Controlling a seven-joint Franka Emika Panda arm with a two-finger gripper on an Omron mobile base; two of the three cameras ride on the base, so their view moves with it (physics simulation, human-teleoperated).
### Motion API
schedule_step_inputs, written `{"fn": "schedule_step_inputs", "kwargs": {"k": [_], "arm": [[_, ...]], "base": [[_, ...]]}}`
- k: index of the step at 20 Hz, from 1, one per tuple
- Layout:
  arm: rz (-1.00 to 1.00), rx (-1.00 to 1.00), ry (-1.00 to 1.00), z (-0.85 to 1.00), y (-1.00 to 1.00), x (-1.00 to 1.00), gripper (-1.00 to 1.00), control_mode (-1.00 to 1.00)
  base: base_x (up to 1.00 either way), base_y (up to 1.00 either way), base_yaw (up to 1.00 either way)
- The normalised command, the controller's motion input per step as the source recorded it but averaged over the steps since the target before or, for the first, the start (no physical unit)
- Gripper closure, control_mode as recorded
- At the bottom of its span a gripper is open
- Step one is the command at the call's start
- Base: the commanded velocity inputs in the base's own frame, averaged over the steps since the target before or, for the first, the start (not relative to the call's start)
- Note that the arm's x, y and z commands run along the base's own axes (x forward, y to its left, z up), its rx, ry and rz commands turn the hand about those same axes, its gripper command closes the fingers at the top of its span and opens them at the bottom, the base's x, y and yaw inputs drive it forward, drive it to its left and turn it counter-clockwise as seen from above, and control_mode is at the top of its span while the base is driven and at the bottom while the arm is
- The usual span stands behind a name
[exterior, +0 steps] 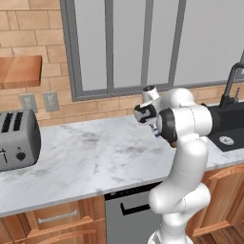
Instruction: Gather the eggs and milk located in the vicinity of the sink area and place them right next to the bowl.
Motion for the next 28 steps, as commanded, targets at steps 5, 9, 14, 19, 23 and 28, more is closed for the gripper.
{"fn": "schedule_step_inputs", "kwargs": {"k": [5, 9, 14, 19, 23, 28], "arm": [[0.00, 0.00, 0.00, -0.13, -0.07, 0.08, 1.00, -1.00], [0.00, 0.00, 0.00, 0.00, 0.00, 0.00, 1.00, -1.00], [-0.01, 0.00, 0.00, 0.00, -0.08, 0.00, 1.00, -1.00], [-0.07, 0.05, 0.00, 0.00, -0.21, -0.03, 1.00, -1.00], [-0.08, 0.09, 0.00, 0.00, -0.38, 0.00, 1.00, -1.00], [-0.02, 0.05, 0.00, 0.00, -0.19, 0.00, 1.00, -1.00]], "base": [[0.00, 0.00, 0.00], [0.00, 0.00, 0.00], [0.00, 0.00, 0.00], [0.00, 0.00, 0.00], [0.00, 0.00, 0.00], [0.00, 0.00, 0.00]]}}
